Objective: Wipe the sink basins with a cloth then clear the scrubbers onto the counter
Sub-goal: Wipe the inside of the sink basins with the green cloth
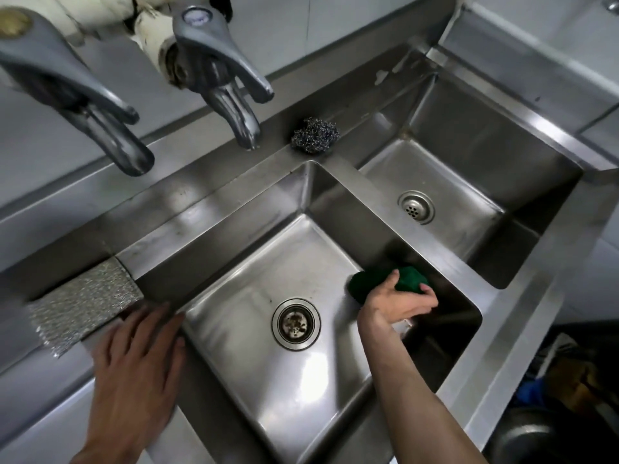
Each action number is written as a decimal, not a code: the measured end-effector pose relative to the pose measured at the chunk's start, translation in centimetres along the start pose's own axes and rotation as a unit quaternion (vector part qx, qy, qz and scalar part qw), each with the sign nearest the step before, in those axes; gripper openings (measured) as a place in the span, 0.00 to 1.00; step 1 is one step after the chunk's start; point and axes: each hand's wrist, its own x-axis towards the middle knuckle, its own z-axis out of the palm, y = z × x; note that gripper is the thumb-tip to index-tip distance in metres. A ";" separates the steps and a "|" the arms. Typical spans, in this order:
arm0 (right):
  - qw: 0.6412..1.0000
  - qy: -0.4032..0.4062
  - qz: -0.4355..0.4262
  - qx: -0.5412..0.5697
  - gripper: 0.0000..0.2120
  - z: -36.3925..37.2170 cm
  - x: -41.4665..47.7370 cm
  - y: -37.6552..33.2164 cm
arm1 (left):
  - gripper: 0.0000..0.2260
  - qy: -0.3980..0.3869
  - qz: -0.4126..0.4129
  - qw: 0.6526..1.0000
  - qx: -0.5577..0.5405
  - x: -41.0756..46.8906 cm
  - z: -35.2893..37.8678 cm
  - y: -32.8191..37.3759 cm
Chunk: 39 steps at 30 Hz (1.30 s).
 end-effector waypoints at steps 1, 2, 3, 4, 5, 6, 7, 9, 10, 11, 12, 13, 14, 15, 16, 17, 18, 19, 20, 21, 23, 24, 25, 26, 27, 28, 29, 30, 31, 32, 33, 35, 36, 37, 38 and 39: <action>0.999 0.004 -0.026 -0.036 0.27 0.7 0.4 1.0 | 0.21 0.002 -0.002 1.000 -0.001 0.0 0.0 0.0; 0.998 0.014 -0.030 -0.047 0.25 1.8 0.2 1.4 | 0.21 0.005 -0.002 1.000 -0.003 0.1 -0.1 0.1; 0.998 0.037 -0.042 -0.038 0.22 3.0 0.0 1.4 | 0.21 0.009 0.000 1.000 -0.006 0.2 -0.1 0.1; 0.998 0.038 -0.044 -0.016 0.21 4.5 0.1 1.6 | 0.21 0.015 0.003 1.000 -0.005 0.3 -0.1 0.1; 0.998 0.041 -0.056 0.004 0.20 5.8 0.5 1.8 | 0.21 0.019 0.008 1.000 -0.002 0.3 -0.1 0.1; 0.998 0.051 -0.039 0.011 0.19 7.0 0.3 1.4 | 0.21 0.021 0.013 1.000 0.003 0.3 0.1 -0.1; 0.998 0.045 -0.012 0.031 0.18 8.2 0.1 1.1 | 0.21 0.021 0.016 1.000 0.007 0.3 0.2 -0.2; 0.999 0.029 -0.026 0.017 0.18 10.4 -0.8 1.2 | 0.23 0.017 0.018 1.000 0.011 0.2 0.4 -0.4; 0.999 0.007 -0.042 0.006 0.19 11.5 -1.4 1.4 | 0.25 0.014 0.016 1.000 0.014 0.2 0.4 -0.5; 0.998 -0.020 -0.058 -0.010 0.20 12.5 -1.9 1.6 | 0.26 0.009 0.015 1.000 0.017 0.2 0.4 -0.5; 0.996 -0.047 -0.069 -0.024 0.20 13.4 -2.5 1.7 | 0.26 0.003 0.015 1.000 0.018 0.3 0.4 -0.5; 0.994 -0.068 -0.080 -0.029 0.20 14.1 -2.7 1.8 | 0.25 -0.003 0.014 1.000 0.016 0.3 0.3 -0.5; 0.992 -0.092 -0.082 -0.031 0.20 14.5 -2.9 1.8 | 0.23 -0.010 0.011 1.000 0.013 0.3 0.3 -0.5; 0.990 -0.110 -0.085 -0.033 0.20 14.5 -2.8 1.8 | 0.23 -0.017 0.007 1.000 0.011 0.3 0.3 -0.5; 0.986 -0.129 -0.093 -0.041 0.20 14.1 -2.5 1.9 | 0.22 -0.024 0.005 1.000 0.009 0.3 0.2 -0.5; 0.981 -0.147 -0.113 -0.056 0.20 13.3 -2.1 2.1 | 0.22 -0.028 0.004 1.000 0.009 0.3 0.0 -0.4; 0.974 -0.160 -0.139 -0.077 0.21 12.0 -1.8 2.3 | 0.22 -0.029 0.005 1.000 0.009 0.3 -0.1 -0.3; 0.968 -0.166 -0.160 -0.103 0.21 10.4 -1.4 2.5 | 0.21 -0.030 0.006 0.999 0.009 0.3 -0.3 -0.2; 0.967 -0.159 -0.165 -0.116 0.22 8.7 -0.9 2.6 | 0.21 -0.030 0.005 1.000 0.008 0.3 -0.4 -0.1; 0.970 -0.142 -0.156 -0.117 0.22 7.0 -0.4 2.6 | 0.21 -0.028 0.005 1.000 0.007 0.3 -0.6 -0.1; 0.980 -0.105 -0.119 -0.117 0.23 3.9 0.5 2.2 | 0.21 -0.029 0.005 1.000 0.005 0.3 -0.7 0.0; 0.981 -0.098 -0.110 -0.125 0.22 2.5 0.7 1.9 | 0.21 -0.030 0.007 0.999 0.006 0.2 -0.6 -0.1; 0.977 -0.108 -0.117 -0.140 0.22 1.0 0.9 1.5 | 0.21 -0.032 0.008 0.999 0.006 0.1 -0.5 -0.1; 0.969 -0.135 -0.136 -0.156 0.22 -0.4 1.0 1.1 | 0.21 -0.030 0.010 0.999 0.007 0.0 -0.4 -0.1; 0.957 -0.174 -0.158 -0.170 0.22 -1.8 0.9 0.5 | 0.22 -0.028 0.014 0.999 0.011 -0.2 -0.4 -0.1; 0.944 -0.218 -0.178 -0.173 0.22 -3.2 0.9 -0.2 | 0.24 -0.029 0.017 0.999 0.018 -0.4 -0.4 -0.1; 0.931 -0.260 -0.192 -0.170 0.24 -4.4 0.8 -1.2 | 0.26 -0.034 0.018 0.999 0.024 -0.6 -0.5 -0.1; 0.921 -0.291 -0.202 -0.159 0.25 -5.5 0.8 -2.5 | 0.27 -0.042 0.020 0.999 0.028 -0.7 -0.6 0.0; 0.914 -0.315 -0.205 -0.151 0.25 -6.6 0.8 -4.0 | 0.27 -0.050 0.018 0.998 0.030 -0.9 -0.8 0.3; 0.908 -0.338 -0.200 -0.143 0.24 -7.4 0.9 -5.6 | 0.25 -0.056 0.012 0.998 0.031 -1.2 -1.2 0.8; 0.904 -0.359 -0.191 -0.135 0.24 -8.1 0.9 -7.3 | 0.24 -0.057 0.003 0.998 0.030 -1.4 -1.7 1.5; 0.897 -0.388 -0.175 -0.117 0.23 -9.0 1.4 -11.0 | 0.24 -0.045 -0.015 0.999 0.020 -1.9 -2.6 3.8; 0.893 -0.400 -0.174 -0.108 0.22 -9.2 2.0 -12.8 | 0.24 -0.035 -0.020 0.999 0.016 -2.0 -3.0 5.2; 0.888 -0.414 -0.173 -0.102 0.22 -9.4 2.6 -14.6 | 0.24 -0.029 -0.025 0.999 0.014 -2.0 -3.2 6.8; 0.882 -0.426 -0.173 -0.099 0.22 -9.3 3.6 -16.1 | 0.24 -0.030 -0.034 0.999 0.010 -1.8 -3.2 8.4; 0.876 -0.437 -0.176 -0.101 0.22 -9.0 4.7 -17.6 | 0.23 -0.035 -0.047 0.998 0.006 -1.3 -3.0 10.1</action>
